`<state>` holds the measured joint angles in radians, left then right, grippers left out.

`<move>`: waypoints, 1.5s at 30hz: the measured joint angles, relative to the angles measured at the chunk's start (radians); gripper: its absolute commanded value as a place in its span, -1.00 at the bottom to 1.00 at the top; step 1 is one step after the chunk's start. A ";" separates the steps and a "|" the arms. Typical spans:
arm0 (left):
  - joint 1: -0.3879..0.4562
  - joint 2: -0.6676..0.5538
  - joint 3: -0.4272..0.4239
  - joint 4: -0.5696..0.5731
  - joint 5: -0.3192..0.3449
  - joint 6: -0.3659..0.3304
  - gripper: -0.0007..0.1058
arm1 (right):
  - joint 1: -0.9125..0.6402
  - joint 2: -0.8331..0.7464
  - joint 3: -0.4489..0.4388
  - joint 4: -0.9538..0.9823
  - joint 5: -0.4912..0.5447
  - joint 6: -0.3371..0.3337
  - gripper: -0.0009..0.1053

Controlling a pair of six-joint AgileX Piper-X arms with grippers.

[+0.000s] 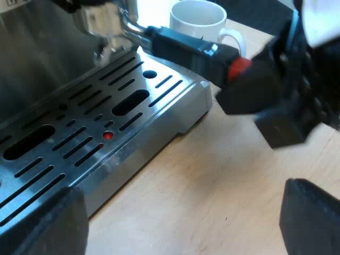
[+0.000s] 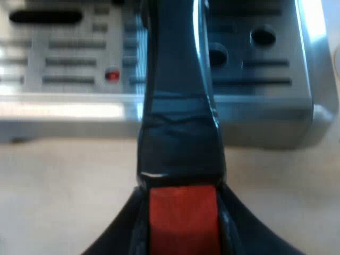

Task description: Grind coffee beans and then tamp

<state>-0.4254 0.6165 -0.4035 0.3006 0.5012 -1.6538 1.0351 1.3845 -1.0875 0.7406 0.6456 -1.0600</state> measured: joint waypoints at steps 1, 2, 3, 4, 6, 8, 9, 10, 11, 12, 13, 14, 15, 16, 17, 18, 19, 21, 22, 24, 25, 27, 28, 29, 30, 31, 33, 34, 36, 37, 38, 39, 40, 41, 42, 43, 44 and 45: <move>0.000 0.000 0.000 0.000 0.000 0.000 0.62 | 0.007 -0.002 0.003 0.011 0.000 0.006 -0.98; 0.000 0.000 0.000 0.000 0.000 0.000 0.62 | 0.012 -0.001 0.006 0.016 0.000 0.007 -0.98; 0.000 0.000 0.000 0.000 0.000 0.000 0.62 | 0.017 -0.001 0.008 0.018 -0.005 0.001 -0.98; 0.000 0.000 0.000 0.000 0.000 0.000 0.62 | 0.025 -0.001 0.011 0.018 -0.010 -0.001 -0.98; 0.000 0.000 0.000 0.000 0.000 0.000 0.62 | 0.040 -0.001 0.011 0.018 0.001 0.000 -0.98; 0.000 0.000 0.000 0.000 0.000 0.000 0.62 | 0.060 -0.001 0.011 0.018 0.019 0.000 -0.98; 0.000 0.000 0.000 0.000 0.000 0.000 0.62 | 0.072 -0.001 0.011 0.018 0.033 0.000 -0.98; 0.000 0.000 0.000 0.000 0.000 0.000 0.62 | 0.083 -0.001 0.011 0.018 0.040 0.003 -0.98; 0.000 0.000 0.000 0.000 0.000 0.000 0.62 | 0.087 -0.001 0.011 0.018 0.041 0.007 -0.98; 0.000 0.000 0.000 0.000 0.000 0.000 0.62 | 0.094 -0.001 0.013 0.018 0.040 0.012 -0.98; 0.000 0.000 0.000 0.000 0.000 0.000 0.62 | 0.099 -0.001 0.014 0.018 0.040 0.017 -0.98; 0.000 0.000 0.000 0.000 0.000 0.000 0.62 | 0.106 -0.001 0.013 0.018 0.040 0.028 -0.98; 0.000 0.000 0.000 0.000 0.000 0.000 0.62 | 0.112 -0.001 0.013 0.021 0.049 0.037 -0.98; 0.000 0.000 0.000 0.000 0.000 0.000 0.62 | 0.118 -0.001 0.013 0.025 0.055 0.040 -0.98; 0.000 0.000 0.000 0.000 0.000 0.000 0.62 | 0.123 -0.001 0.013 0.029 0.057 0.044 -0.98; 0.000 0.000 0.000 0.000 0.000 0.000 0.62 | 0.127 -0.001 0.013 0.037 0.060 0.047 -0.98; 0.000 0.000 0.000 0.000 0.000 0.000 0.62 | 0.133 -0.001 0.013 0.049 0.067 0.052 -0.98; 0.000 0.000 0.000 0.000 0.000 0.000 0.62 | 0.144 -0.001 0.013 0.067 0.074 0.072 -0.98; 0.000 0.000 0.000 0.000 0.000 0.000 0.62 | 0.146 -0.001 0.013 0.084 0.077 0.088 -0.98; 0.000 0.000 0.000 0.000 0.000 0.000 0.62 | 0.155 -0.003 0.013 0.107 0.079 0.104 -0.98; 0.000 0.000 0.000 0.000 0.000 -0.004 0.62 | 0.157 -0.006 0.013 0.116 0.080 0.108 -0.98; 0.000 0.000 0.000 0.000 0.000 -0.007 0.62 | 0.167 -0.011 0.013 0.120 0.087 0.111 -0.98; 0.000 -0.002 0.000 0.000 0.000 -0.008 0.62 | 0.170 -0.015 0.013 0.121 0.089 0.111 -0.98; 0.000 -0.009 0.000 0.008 0.000 -0.009 0.62 | 0.177 -0.022 0.013 0.122 0.099 0.114 -0.98; 0.000 -0.018 0.000 0.015 0.000 -0.009 0.62 | 0.183 -0.029 0.013 0.124 0.107 0.114 -0.98; 0.000 -0.032 0.000 0.030 0.000 -0.009 0.62 | 0.190 -0.035 0.013 0.124 0.108 0.114 -0.98; 0.000 -0.059 0.000 0.058 0.002 -0.009 0.62 | 0.191 -0.047 0.013 0.124 0.108 0.114 -0.98; 0.000 -0.075 0.000 0.072 0.001 -0.011 0.62 | 0.194 -0.051 0.013 0.124 0.108 0.114 -0.98; 0.000 -0.103 0.000 0.097 0.003 -0.010 0.62 | 0.193 -0.065 0.019 0.124 0.108 0.118 -0.98; 0.000 -0.124 0.000 0.113 0.003 -0.010 0.62 | 0.193 -0.076 0.026 0.124 0.108 0.117 -0.98; 0.000 -0.134 0.000 0.117 0.003 -0.010 0.62 | 0.193 -0.081 0.031 0.124 0.108 0.117 -0.98; 0.000 -0.145 0.000 0.128 0.003 -0.010 0.62 | 0.199 -0.096 0.041 0.124 0.108 0.117 -0.98; 0.000 -0.172 0.000 0.145 0.003 -0.010 0.62 | 0.205 -0.111 0.057 0.124 0.110 0.118 -0.98; 0.000 -0.180 0.000 0.149 0.003 -0.010 0.62 | 0.211 -0.118 0.065 0.124 0.111 0.118 -0.98; 0.000 -0.196 0.000 0.165 0.004 -0.010 0.62 | 0.224 -0.133 0.078 0.124 0.111 0.118 -0.98; 0.000 -0.209 0.000 0.178 0.004 -0.010 0.62 | 0.240 -0.145 0.094 0.124 0.111 0.118 -0.98; 0.000 -0.217 0.000 0.186 0.004 -0.010 0.62 | 0.248 -0.152 0.102 0.124 0.109 0.118 -0.98; 0.000 -0.232 0.000 0.200 0.004 -0.010 0.62 | 0.262 -0.164 0.117 0.124 0.109 0.118 -0.98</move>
<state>-0.4254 0.3848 -0.4035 0.5005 0.5048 -1.6642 1.2966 1.2208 -0.9705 0.8644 0.7542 -0.9419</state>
